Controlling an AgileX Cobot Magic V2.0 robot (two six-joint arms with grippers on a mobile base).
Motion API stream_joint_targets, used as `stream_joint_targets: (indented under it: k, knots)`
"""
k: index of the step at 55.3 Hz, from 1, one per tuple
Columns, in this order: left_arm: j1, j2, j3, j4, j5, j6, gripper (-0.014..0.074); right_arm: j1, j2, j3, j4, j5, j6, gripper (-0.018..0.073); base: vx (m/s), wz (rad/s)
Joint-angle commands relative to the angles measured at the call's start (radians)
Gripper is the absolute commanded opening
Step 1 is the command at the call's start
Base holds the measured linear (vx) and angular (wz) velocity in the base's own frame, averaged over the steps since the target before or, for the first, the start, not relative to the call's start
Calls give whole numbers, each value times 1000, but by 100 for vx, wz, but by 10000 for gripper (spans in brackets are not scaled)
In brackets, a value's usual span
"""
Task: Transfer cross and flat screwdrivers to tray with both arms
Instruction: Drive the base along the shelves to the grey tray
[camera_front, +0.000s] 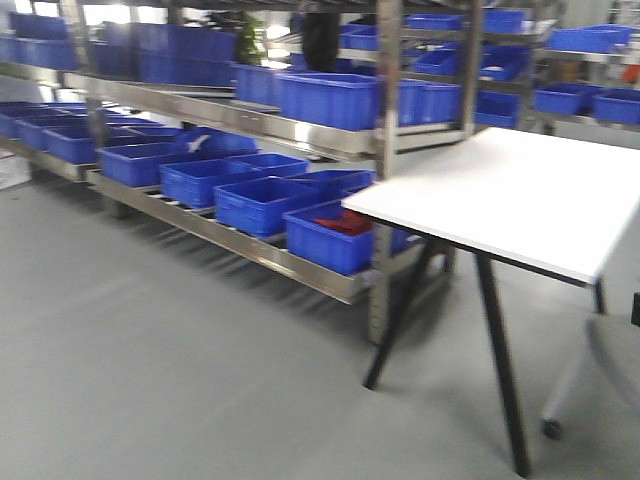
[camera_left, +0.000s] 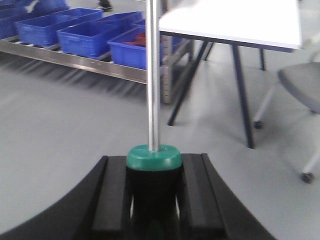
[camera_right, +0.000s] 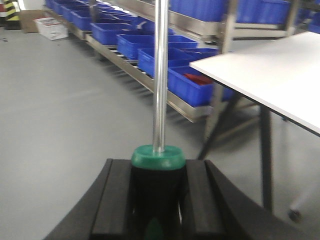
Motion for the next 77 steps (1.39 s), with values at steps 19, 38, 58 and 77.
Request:
stream_joint_targets:
  k: [19, 38, 58, 77]
  knots:
    - [-4, -3, -30, -30, -88, -2, -3, 1, -5, -31, 6, -90, -6, -8, 51, 60]
    - [-4, -3, -30, -30, -88, -2, -3, 1, -5, -31, 6, -90, -6, -8, 51, 53]
    - [-4, -3, -30, -30, -88, -2, -3, 1, -5, -31, 6, -89, -6, -8, 53, 46]
    - [-4, -3, -30, -30, -88, -2, -3, 1, -5, -31, 6, -90, -6, -8, 57, 37]
